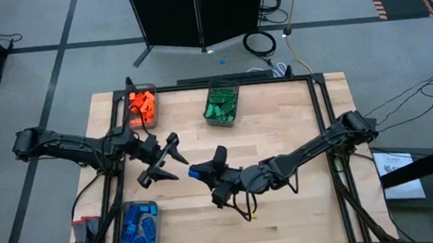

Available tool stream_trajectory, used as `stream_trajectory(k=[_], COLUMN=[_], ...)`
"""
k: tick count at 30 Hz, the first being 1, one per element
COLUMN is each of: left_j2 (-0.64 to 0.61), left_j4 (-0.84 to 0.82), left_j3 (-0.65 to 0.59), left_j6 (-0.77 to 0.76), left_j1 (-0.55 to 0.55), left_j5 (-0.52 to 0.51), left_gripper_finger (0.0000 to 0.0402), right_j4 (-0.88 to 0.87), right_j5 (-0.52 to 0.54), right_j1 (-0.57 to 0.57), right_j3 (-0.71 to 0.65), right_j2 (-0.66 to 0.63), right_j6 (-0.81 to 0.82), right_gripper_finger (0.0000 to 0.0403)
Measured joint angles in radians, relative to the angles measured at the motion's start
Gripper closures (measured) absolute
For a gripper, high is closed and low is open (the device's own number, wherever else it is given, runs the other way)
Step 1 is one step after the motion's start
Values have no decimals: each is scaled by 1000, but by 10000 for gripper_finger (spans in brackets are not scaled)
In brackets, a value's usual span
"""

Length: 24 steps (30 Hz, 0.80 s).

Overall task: Sort blocks
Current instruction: Put the blue game piece into the bottom left black transparent bin

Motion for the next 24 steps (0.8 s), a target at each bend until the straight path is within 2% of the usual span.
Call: stream_trajectory(k=[6,13,19,24], left_j2=[0,0,7,19], left_j4=[-10,-15,-36,-77], left_j3=[0,0,0,0], left_j6=[100,367,627,814], left_j1=[0,0,-36,-98], left_j5=[-22,-172,-245,-405], left_gripper_finger=[137,136,136,136], right_j4=[-12,-35,-35,-35], right_j5=[9,3,2,3], right_j1=[4,2,-1,-18], right_j3=[0,0,0,0], right_j2=[0,0,0,0], right_j6=[12,57,53,53], right_gripper_finger=[328,328,328,328])
